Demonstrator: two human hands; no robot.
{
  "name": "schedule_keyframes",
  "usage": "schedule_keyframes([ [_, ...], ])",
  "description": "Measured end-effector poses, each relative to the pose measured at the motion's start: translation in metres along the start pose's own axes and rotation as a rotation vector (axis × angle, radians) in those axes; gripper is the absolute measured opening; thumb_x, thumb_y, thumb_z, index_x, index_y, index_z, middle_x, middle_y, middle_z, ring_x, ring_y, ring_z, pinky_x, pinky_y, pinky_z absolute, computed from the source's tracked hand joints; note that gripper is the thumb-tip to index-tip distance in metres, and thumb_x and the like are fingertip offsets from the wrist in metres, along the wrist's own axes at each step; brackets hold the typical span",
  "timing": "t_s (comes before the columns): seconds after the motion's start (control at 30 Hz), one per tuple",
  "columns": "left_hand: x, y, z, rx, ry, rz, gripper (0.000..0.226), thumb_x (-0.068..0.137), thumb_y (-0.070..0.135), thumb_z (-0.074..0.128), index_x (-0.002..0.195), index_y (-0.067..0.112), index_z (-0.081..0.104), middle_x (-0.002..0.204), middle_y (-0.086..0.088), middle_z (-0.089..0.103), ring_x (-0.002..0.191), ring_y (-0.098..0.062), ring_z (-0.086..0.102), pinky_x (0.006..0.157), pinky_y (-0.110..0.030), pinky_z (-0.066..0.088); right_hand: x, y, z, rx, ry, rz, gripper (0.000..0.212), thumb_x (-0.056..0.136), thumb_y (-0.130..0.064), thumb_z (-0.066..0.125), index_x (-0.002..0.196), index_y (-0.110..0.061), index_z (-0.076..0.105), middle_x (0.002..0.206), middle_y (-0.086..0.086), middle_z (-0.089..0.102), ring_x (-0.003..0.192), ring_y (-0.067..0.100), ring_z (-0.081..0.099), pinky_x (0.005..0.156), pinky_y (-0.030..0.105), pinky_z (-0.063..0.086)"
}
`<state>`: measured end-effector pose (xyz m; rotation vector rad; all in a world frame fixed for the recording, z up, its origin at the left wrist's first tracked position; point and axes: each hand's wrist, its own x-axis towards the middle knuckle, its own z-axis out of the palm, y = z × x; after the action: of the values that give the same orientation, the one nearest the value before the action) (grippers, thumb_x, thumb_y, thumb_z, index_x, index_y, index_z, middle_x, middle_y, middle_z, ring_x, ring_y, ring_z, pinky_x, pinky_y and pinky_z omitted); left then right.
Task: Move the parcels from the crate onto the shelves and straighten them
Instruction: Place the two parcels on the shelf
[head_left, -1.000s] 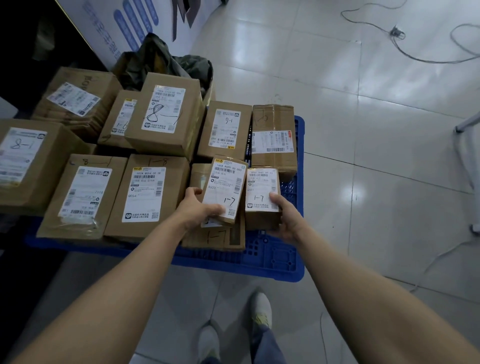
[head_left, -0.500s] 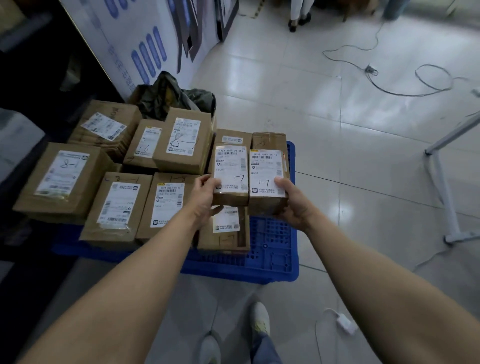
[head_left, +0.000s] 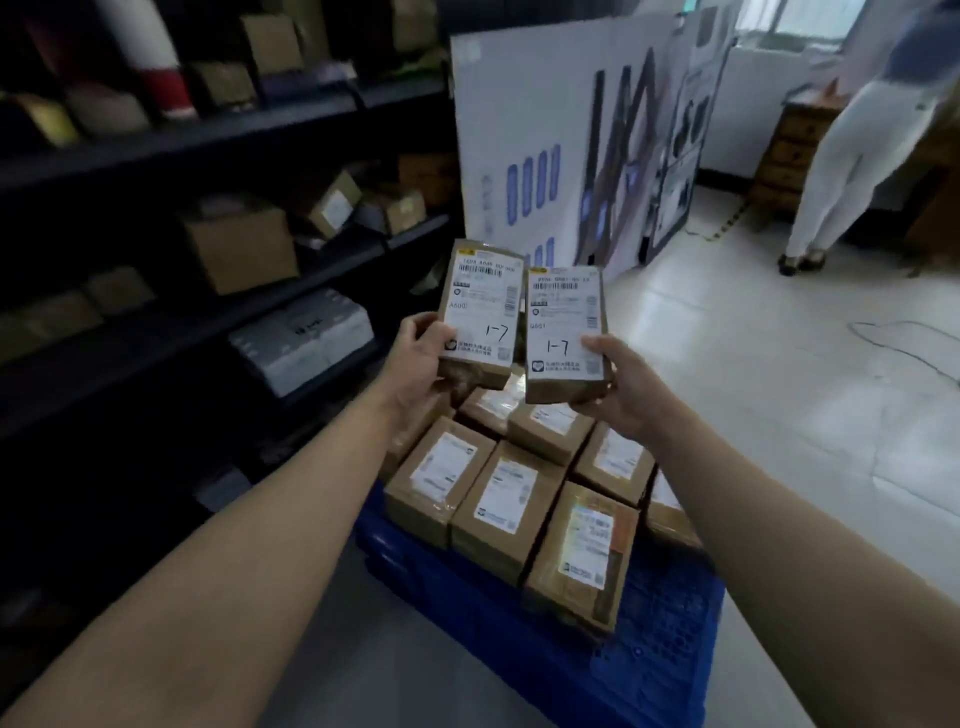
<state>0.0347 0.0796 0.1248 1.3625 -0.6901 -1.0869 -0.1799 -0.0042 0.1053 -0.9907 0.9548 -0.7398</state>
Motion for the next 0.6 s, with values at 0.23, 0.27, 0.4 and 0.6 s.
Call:
schedule_keyframes([
  [0.23, -0.104, 0.050, -0.124, -0.128, 0.504, 0.178, 0.027, 0.095, 0.017, 0.045, 0.122, 0.018, 0.038, 0.112, -0.008, 0.060, 0.095, -0.020, 0.061, 0.074, -0.038, 0.053, 0.016, -0.020, 0.148, -0.116, -0.417, 0.071, 0.050, 0.091, -0.027, 0.057, 0.137, -0.015, 0.044, 0.104, 0.007, 0.068, 0.077, 0.019, 0.070, 0.060, 0.033, 0.056],
  [0.27, -0.127, 0.050, -0.139, -0.139, 0.566, 0.195, 0.029, 0.095, 0.017, 0.045, 0.124, 0.017, 0.037, 0.111, -0.007, 0.061, 0.096, -0.019, 0.061, 0.074, -0.038, 0.052, 0.011, -0.014, 0.173, -0.134, -0.475, 0.088, 0.050, 0.090, -0.026, 0.058, 0.137, -0.016, 0.044, 0.107, 0.008, 0.069, 0.077, 0.019, 0.070, 0.058, 0.033, 0.056],
  [0.4, -0.236, 0.039, -0.197, -0.199, 0.849, 0.243, 0.032, 0.094, 0.016, 0.046, 0.125, 0.020, 0.038, 0.110, -0.003, 0.061, 0.102, -0.019, 0.060, 0.080, -0.040, 0.053, -0.037, 0.024, 0.274, -0.276, -0.697, 0.132, 0.051, 0.089, -0.032, 0.059, 0.137, -0.021, 0.046, 0.116, 0.005, 0.068, 0.090, 0.022, 0.067, 0.071, 0.040, 0.055],
  [0.6, -0.441, 0.005, -0.258, -0.287, 1.311, 0.338, 0.022, 0.094, 0.016, 0.045, 0.115, 0.023, 0.042, 0.110, -0.004, 0.062, 0.102, -0.019, 0.059, 0.081, -0.041, 0.050, -0.175, 0.094, 0.416, -0.386, -1.105, 0.158, 0.054, 0.087, -0.035, 0.061, 0.137, -0.027, 0.043, 0.118, 0.003, 0.069, 0.106, 0.025, 0.065, 0.078, 0.045, 0.052],
])
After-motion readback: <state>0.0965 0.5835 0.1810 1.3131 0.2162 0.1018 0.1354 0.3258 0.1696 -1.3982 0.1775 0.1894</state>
